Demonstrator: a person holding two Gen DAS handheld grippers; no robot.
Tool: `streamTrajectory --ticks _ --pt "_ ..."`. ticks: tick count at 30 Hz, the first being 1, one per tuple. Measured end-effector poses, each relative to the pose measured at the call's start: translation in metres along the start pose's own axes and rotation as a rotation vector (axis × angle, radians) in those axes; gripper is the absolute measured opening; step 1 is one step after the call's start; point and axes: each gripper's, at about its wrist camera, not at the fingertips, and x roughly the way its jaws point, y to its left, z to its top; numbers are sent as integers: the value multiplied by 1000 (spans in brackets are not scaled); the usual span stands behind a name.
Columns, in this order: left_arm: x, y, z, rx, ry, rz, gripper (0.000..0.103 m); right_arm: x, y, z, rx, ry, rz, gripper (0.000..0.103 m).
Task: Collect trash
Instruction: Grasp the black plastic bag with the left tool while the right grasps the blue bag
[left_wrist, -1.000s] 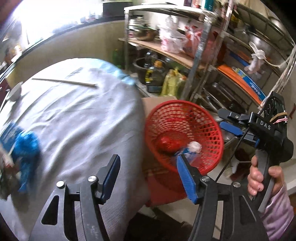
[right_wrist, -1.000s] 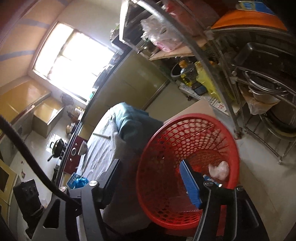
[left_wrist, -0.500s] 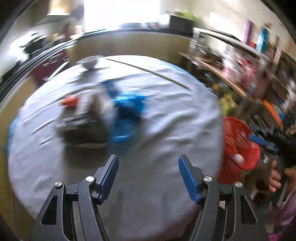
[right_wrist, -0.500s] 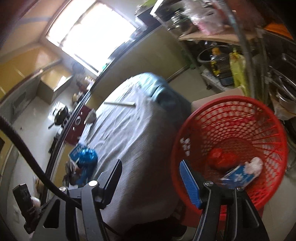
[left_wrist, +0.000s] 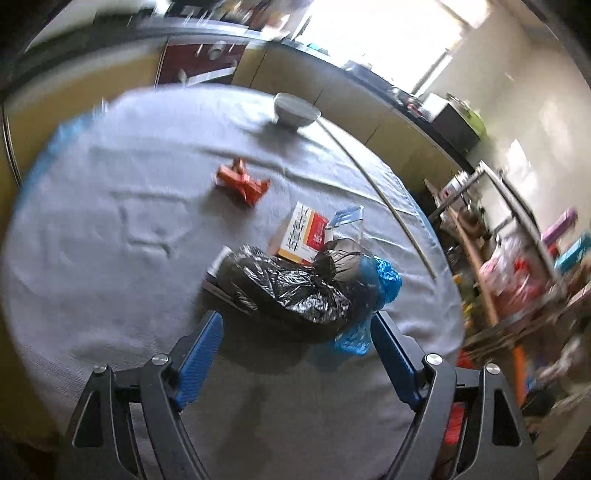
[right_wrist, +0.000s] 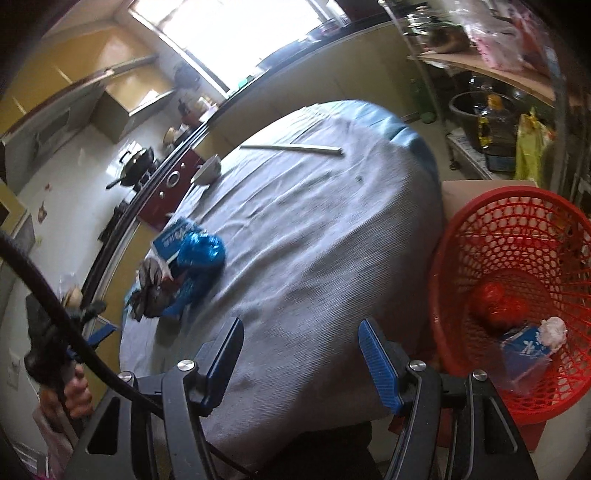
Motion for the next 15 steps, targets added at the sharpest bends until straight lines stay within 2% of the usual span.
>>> streamTrajectory --ticks 2,7,11,15 --pt "17 6 5 -78 32 -15 83 4 8 2 -10 12 8 68" --pt "36 20 12 -206 41 -47 81 28 48 25 -61 22 78 68" --pt "49 27 15 -226 89 -37 46 68 91 46 -130 44 111 68" --pt "60 28 11 -200 131 -59 24 119 117 62 -165 74 95 68"
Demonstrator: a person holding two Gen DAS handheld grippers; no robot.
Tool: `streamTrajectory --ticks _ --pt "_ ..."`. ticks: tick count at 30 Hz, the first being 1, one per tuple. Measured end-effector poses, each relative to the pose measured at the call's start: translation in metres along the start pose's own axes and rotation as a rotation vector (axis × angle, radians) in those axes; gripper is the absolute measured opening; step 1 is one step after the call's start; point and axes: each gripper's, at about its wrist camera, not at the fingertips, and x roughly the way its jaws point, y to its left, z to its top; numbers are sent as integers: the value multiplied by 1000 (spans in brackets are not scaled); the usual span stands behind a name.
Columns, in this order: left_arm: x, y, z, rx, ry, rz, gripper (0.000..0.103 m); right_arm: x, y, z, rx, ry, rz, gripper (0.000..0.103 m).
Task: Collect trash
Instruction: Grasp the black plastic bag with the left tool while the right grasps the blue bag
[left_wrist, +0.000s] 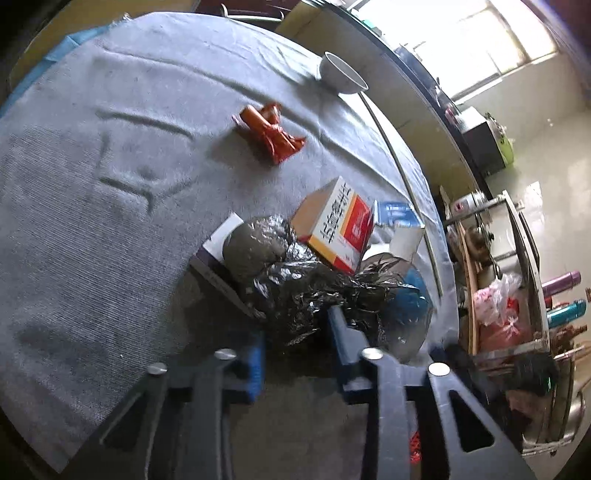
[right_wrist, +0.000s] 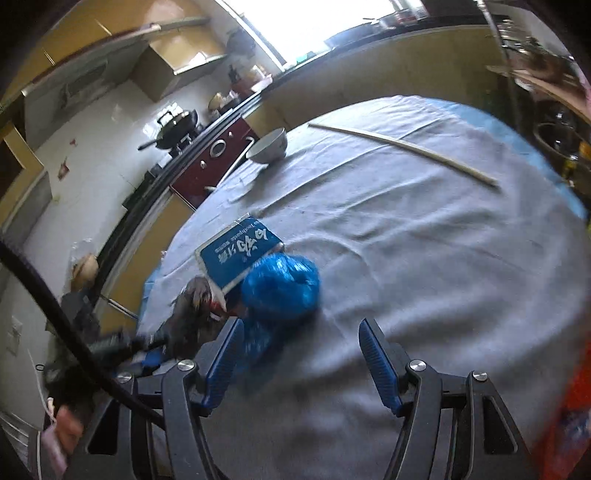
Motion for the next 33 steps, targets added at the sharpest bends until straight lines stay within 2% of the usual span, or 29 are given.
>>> streamTrajectory --ticks 4,7,10,12,14,17,23,31,32,33 --pt "-5 4 -5 28 3 -25 11 44 7 14 17 40 -7 68" --pt "-12 13 -10 45 4 -25 8 65 15 22 37 51 23 68" --pt "-20 26 -15 44 4 -24 7 85 20 24 52 77 -11 67" --pt "-29 34 -21 49 -8 -15 7 85 23 22 37 62 -12 63" --pt "-35 41 -23 53 -18 -4 7 79 28 19 9 40 -18 49" --pt "-45 51 -30 62 -30 21 7 66 35 15 -28 20 -39 46" --pt "-73 70 -46 86 -68 75 7 28 29 0 -57 -19 -39 45" --pt "-102 58 -50 157 -119 101 7 -30 7 -25 -16 -55 3 44" --pt "-102 54 -48 161 -124 98 12 -35 5 -27 -13 -57 2 44" --pt "-101 49 -46 162 -123 94 34 -37 4 -29 -13 -55 -2 44"
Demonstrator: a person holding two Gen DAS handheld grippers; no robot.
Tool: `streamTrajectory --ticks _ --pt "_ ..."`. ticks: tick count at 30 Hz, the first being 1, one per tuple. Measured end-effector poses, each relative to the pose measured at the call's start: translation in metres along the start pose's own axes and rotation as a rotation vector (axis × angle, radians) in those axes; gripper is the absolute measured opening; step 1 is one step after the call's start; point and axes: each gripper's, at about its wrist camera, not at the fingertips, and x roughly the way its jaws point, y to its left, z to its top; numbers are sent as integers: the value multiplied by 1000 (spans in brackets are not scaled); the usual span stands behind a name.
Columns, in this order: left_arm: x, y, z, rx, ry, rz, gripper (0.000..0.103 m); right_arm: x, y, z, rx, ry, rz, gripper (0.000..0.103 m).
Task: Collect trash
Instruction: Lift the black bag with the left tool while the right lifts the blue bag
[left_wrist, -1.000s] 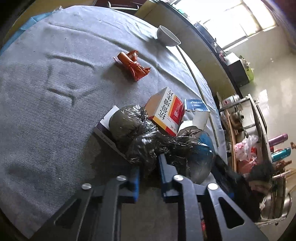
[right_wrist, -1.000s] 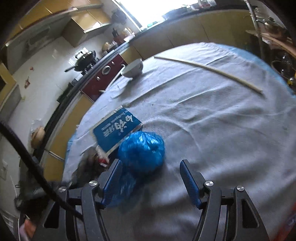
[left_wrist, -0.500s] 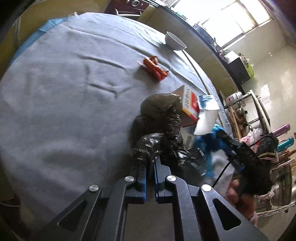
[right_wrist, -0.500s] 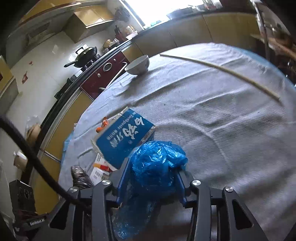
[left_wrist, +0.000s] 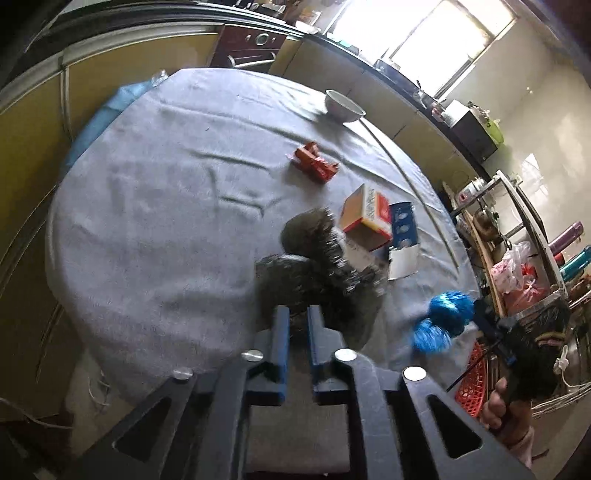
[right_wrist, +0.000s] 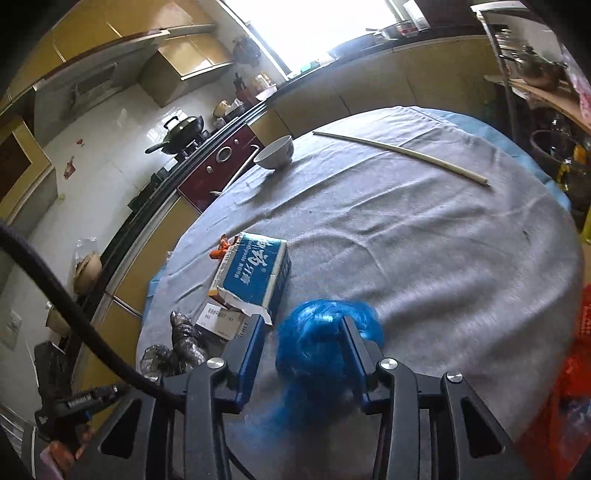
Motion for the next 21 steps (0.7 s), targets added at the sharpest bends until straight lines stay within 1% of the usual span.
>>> streamTrajectory --ticks 1,2,3,5,6,7,8,9,10,11,12,14,15,16,17,19,20,21 --pt "2 -4 3 -3 -6 -7 49 -1 -2 -1 1 6 -3 44" --pt "3 -8 5 -5 -25 -6 74 -1 -4 -3 7 16 -4 45" --pt "6 -13 7 -8 -48 16 79 1 -7 -4 28 37 -1 45" --pt "18 -22 12 8 -54 40 79 3 -11 -9 63 62 3 54" --pt "26 -25 13 16 -41 46 79 4 -13 -10 80 77 10 56" --pt "37 -29 15 19 -10 59 79 5 -14 -10 86 79 16 59" --pt "45 -30 15 14 14 67 79 4 -15 -11 94 75 19 64" --pt "55 -31 13 3 41 63 79 3 -17 -10 108 71 17 67" --pt "61 -31 11 0 52 58 79 3 -18 -10 118 70 19 70" --pt "66 -32 9 2 58 63 79 3 -19 -10 126 68 22 70" --pt "72 -33 7 8 63 77 79 2 -21 -9 134 63 23 70" --pt "78 -33 3 22 62 90 78 4 -22 -8 138 54 -3 72" --pt "81 -32 1 28 61 97 68 7 -23 -8 139 54 -21 73" --pt "83 -30 0 32 67 93 61 11 -23 -7 143 61 -27 73" --pt "85 -28 -1 31 78 74 52 16 -23 -7 145 70 -32 74" --pt "83 -26 -1 32 67 63 41 28 -20 -8 128 82 -62 74" --pt "82 -26 0 36 67 55 32 33 -20 -9 121 93 -74 74" --pt "80 -26 0 47 65 48 29 39 -19 -12 117 106 -75 74"
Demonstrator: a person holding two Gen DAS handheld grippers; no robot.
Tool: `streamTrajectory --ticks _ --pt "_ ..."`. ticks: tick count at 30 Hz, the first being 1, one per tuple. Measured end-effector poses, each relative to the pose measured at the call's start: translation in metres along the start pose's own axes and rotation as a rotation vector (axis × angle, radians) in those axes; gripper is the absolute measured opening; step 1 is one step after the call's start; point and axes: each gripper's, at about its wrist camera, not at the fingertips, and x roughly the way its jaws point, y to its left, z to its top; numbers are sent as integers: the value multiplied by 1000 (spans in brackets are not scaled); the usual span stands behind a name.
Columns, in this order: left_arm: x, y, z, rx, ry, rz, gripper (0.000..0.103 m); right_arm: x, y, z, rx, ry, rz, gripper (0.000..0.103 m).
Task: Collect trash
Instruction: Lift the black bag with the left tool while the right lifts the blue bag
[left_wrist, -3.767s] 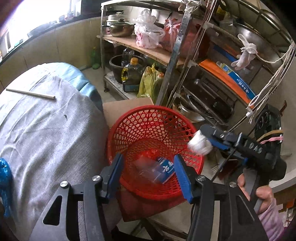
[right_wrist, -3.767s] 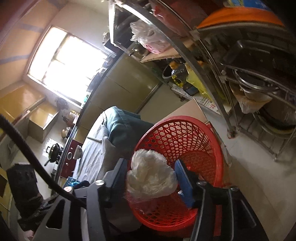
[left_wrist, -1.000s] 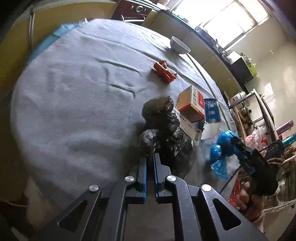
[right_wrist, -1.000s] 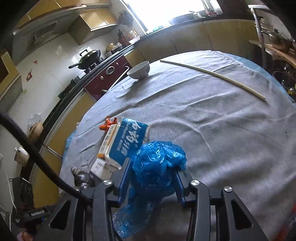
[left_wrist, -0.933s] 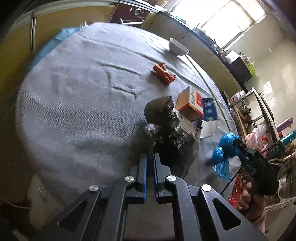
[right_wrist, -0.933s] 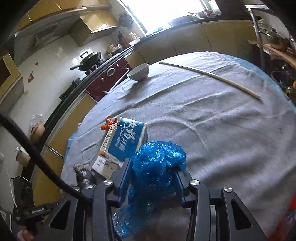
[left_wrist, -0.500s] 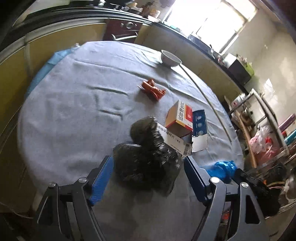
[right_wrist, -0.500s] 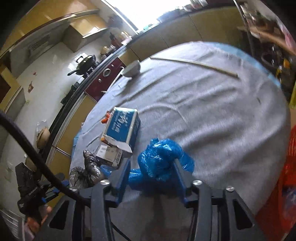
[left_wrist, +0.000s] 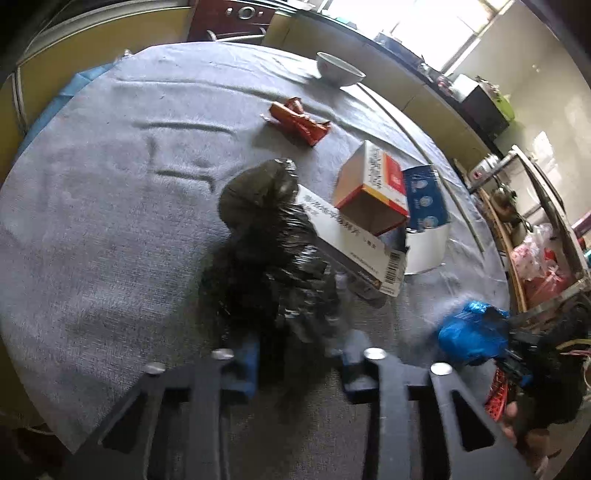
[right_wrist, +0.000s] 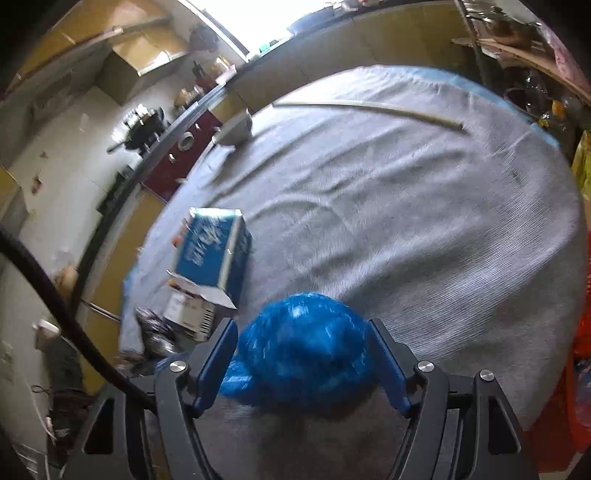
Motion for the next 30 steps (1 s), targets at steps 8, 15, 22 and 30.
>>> streamTrajectory --ticks 8,15,22,30 --pt "-25 -1 -9 35 -42 -13 23 -2 9 -17 -61 -17 7 59" --pt "-58 -26 -17 111 -108 -50 23 -32 8 -19 -45 -76 66 59" --pt "-82 -58 -34 208 -148 -55 23 -56 7 -23 -40 -121 99 59" --pt "-101 -107 -58 368 -190 30 23 -86 -5 -26 -4 -177 122 59"
